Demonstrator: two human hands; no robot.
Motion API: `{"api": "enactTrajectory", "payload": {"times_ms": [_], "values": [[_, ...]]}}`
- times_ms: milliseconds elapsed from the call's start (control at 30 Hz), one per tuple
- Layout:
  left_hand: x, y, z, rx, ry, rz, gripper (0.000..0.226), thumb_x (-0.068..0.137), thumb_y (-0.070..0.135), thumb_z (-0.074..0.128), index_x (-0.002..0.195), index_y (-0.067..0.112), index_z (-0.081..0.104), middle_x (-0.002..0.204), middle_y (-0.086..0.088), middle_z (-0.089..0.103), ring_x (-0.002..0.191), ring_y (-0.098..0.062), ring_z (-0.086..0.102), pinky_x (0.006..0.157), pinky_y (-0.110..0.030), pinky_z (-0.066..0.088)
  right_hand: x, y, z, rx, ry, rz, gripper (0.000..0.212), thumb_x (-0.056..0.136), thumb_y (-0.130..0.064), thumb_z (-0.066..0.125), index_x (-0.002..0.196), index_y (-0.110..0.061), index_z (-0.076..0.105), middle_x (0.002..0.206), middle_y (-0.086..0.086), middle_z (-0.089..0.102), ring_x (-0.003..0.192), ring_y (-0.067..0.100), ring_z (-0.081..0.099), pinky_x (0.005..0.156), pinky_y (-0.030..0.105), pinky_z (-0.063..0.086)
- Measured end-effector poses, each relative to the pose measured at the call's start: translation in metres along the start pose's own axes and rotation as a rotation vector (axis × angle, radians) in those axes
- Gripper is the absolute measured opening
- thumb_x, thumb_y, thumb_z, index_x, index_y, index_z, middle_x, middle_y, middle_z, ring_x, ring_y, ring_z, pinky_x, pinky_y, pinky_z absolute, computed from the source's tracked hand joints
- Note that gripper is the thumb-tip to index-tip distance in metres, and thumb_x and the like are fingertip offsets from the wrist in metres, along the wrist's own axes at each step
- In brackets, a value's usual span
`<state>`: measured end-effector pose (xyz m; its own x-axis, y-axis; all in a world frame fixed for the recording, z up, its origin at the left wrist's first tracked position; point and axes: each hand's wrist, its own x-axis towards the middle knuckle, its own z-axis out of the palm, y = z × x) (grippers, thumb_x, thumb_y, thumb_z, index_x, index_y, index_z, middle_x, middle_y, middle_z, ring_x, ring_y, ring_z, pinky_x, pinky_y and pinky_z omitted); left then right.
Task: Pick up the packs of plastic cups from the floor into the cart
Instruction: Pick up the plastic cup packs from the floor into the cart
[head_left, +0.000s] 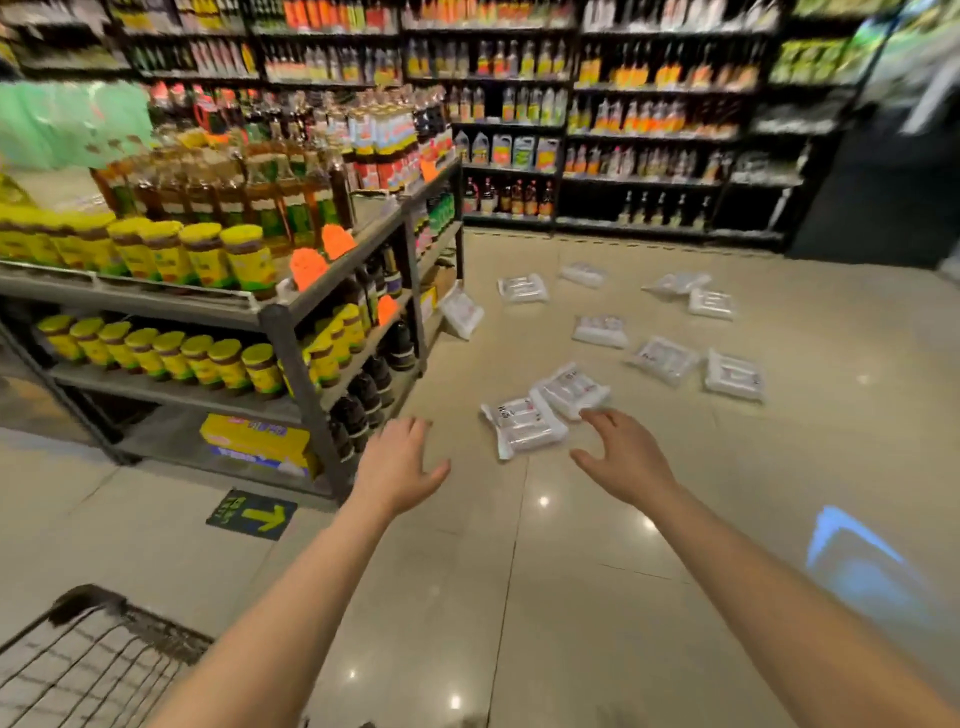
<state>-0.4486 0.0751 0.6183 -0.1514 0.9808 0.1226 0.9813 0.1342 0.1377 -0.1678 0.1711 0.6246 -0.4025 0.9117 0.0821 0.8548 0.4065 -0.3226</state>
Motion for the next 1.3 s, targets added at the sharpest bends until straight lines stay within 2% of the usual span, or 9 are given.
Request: {"api": "enactTrajectory", "payload": {"times_ms": [267, 367, 667, 800, 967, 1067, 1300], "values": [[0.127, 0.084, 0.034, -0.069, -0.054, 0.108, 0.060, 0.082, 0.054, 0.049, 0.128, 0.015, 0.047, 0.121, -0.004, 0.052, 0.111, -0.024, 0.052, 0.087, -0.035, 0.044, 0.051, 0.133, -0.028, 0.041, 0.006, 0.233, 0.062, 0.089, -0.042, 0.056, 0.144, -0.021, 0.036, 0.148, 0.005, 0.036, 0.133, 0.022, 0.038, 0.105, 0.036, 0.035], [0.182, 0.093, 0.053, -0.102, -0.065, 0.147, 0.063, 0.078, 0.055, 0.046, 0.127, 0.014, 0.049, 0.117, -0.005, 0.054, 0.108, -0.026, 0.053, 0.086, -0.036, 0.045, 0.089, 0.167, -0.028, 0.050, 0.008, 0.285, 0.061, 0.090, -0.040, 0.057, 0.144, -0.021, 0.036, 0.147, 0.004, 0.037, 0.133, 0.023, 0.038, 0.104, 0.036, 0.035], [0.384, 0.096, 0.097, -0.108, -0.128, 0.197, 0.061, 0.086, 0.048, 0.055, 0.134, 0.013, 0.045, 0.128, -0.005, 0.050, 0.115, -0.025, 0.051, 0.088, -0.037, 0.044, 0.250, 0.236, -0.019, 0.108, -0.002, 0.405, 0.061, 0.090, -0.039, 0.057, 0.144, -0.022, 0.035, 0.146, 0.001, 0.037, 0.132, 0.020, 0.038, 0.101, 0.034, 0.038], [0.453, 0.094, 0.117, -0.139, -0.169, 0.156, 0.065, 0.083, 0.054, 0.048, 0.133, 0.013, 0.046, 0.127, -0.004, 0.050, 0.117, -0.026, 0.050, 0.087, -0.036, 0.043, 0.316, 0.256, -0.009, 0.146, -0.041, 0.425, 0.061, 0.089, -0.038, 0.058, 0.144, -0.023, 0.035, 0.145, 0.003, 0.038, 0.130, 0.022, 0.040, 0.098, 0.036, 0.041], [0.526, 0.092, 0.154, -0.136, -0.216, 0.113, 0.061, 0.088, 0.049, 0.053, 0.136, 0.014, 0.042, 0.133, -0.003, 0.047, 0.123, -0.023, 0.045, 0.090, -0.035, 0.042, 0.396, 0.289, 0.010, 0.180, -0.100, 0.413, 0.063, 0.089, -0.039, 0.057, 0.145, -0.026, 0.031, 0.145, 0.001, 0.037, 0.130, 0.022, 0.040, 0.096, 0.037, 0.043], [0.569, 0.088, 0.178, -0.145, -0.236, 0.043, 0.065, 0.086, 0.054, 0.049, 0.137, 0.015, 0.042, 0.136, -0.002, 0.046, 0.124, -0.022, 0.046, 0.093, -0.035, 0.043, 0.450, 0.316, 0.023, 0.203, -0.152, 0.373, 0.065, 0.089, -0.040, 0.057, 0.146, -0.027, 0.028, 0.146, -0.001, 0.036, 0.131, 0.021, 0.041, 0.097, 0.038, 0.043], [0.676, 0.088, 0.230, -0.175, -0.264, -0.184, 0.064, 0.088, 0.050, 0.054, 0.138, 0.012, 0.041, 0.135, -0.007, 0.048, 0.122, -0.025, 0.047, 0.094, -0.039, 0.045, 0.593, 0.387, 0.046, 0.210, -0.310, 0.248, 0.064, 0.089, -0.040, 0.058, 0.146, -0.026, 0.030, 0.143, 0.000, 0.039, 0.127, 0.021, 0.044, 0.096, 0.033, 0.041]]}}
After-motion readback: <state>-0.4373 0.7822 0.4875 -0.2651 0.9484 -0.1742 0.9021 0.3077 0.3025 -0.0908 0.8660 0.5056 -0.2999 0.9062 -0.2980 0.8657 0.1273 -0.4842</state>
